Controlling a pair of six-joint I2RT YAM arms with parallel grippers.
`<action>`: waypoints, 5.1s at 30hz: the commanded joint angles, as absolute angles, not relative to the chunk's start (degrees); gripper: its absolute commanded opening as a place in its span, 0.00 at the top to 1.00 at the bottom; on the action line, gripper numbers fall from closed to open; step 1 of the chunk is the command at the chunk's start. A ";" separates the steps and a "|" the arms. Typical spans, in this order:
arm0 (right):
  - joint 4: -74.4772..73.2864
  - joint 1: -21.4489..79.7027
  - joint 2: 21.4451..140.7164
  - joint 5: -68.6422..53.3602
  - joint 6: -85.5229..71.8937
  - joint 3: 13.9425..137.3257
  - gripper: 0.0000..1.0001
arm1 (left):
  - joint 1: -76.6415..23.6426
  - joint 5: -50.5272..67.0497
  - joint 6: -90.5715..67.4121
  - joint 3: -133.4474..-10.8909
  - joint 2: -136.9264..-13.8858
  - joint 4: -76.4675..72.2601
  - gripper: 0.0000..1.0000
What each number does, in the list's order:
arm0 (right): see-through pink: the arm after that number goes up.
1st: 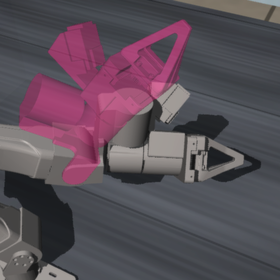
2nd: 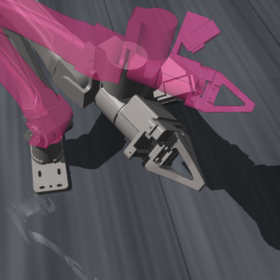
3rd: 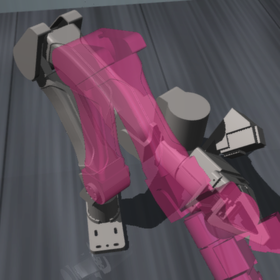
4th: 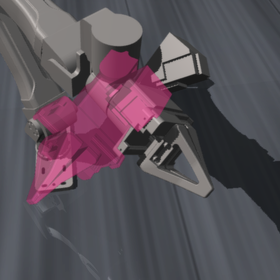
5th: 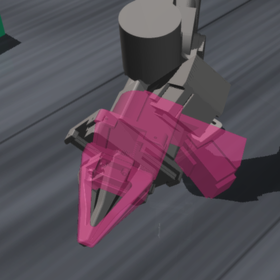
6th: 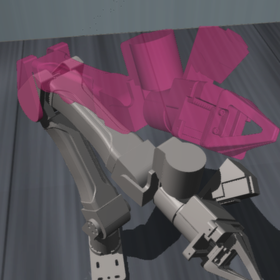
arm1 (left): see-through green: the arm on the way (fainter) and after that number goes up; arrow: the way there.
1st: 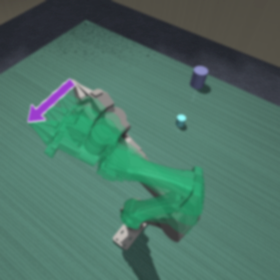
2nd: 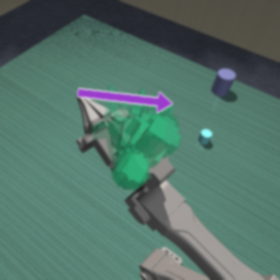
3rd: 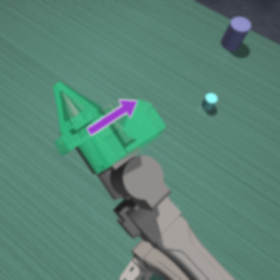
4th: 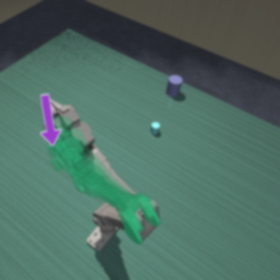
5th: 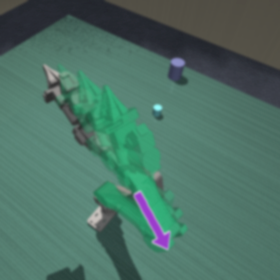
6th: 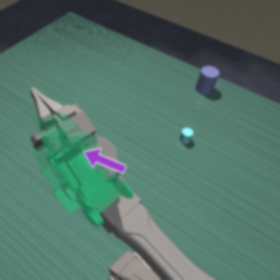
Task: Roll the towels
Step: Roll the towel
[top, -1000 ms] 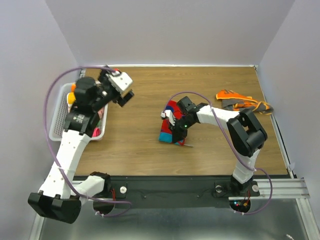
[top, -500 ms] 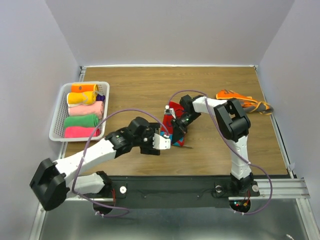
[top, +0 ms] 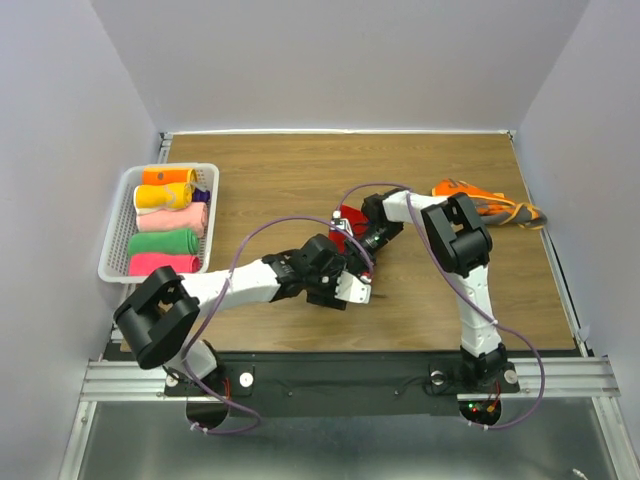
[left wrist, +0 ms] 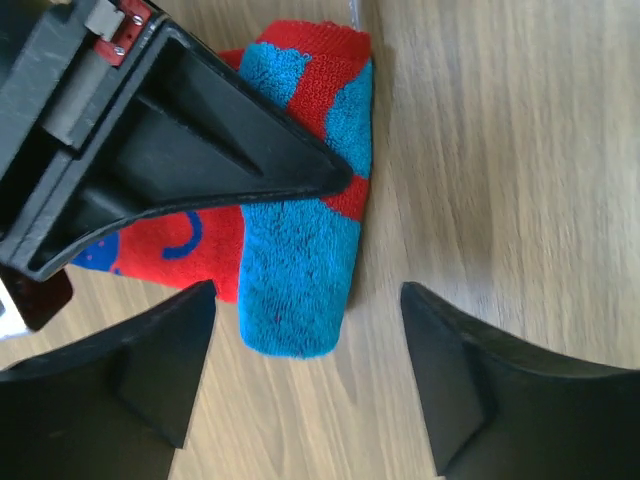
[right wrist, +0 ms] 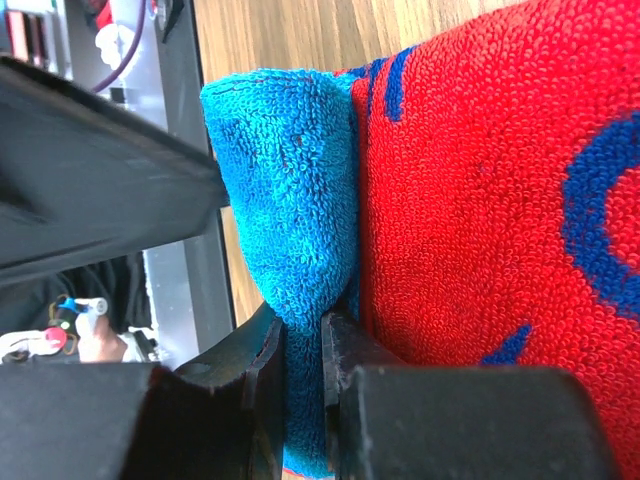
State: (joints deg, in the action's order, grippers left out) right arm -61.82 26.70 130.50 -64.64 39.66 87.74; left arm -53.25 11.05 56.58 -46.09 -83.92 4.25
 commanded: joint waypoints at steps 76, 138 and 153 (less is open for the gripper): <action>-14.07 48.60 90.17 -4.66 42.63 55.46 0.06 | -32.61 47.81 54.49 -100.81 -137.81 63.81 0.56; -63.27 30.94 131.30 -58.44 38.40 89.21 0.87 | -53.35 11.77 55.11 -33.93 -67.93 -8.25 0.04; -67.24 30.94 134.12 -58.54 40.78 93.07 0.86 | -55.90 3.34 53.44 -39.46 -83.93 -7.91 0.30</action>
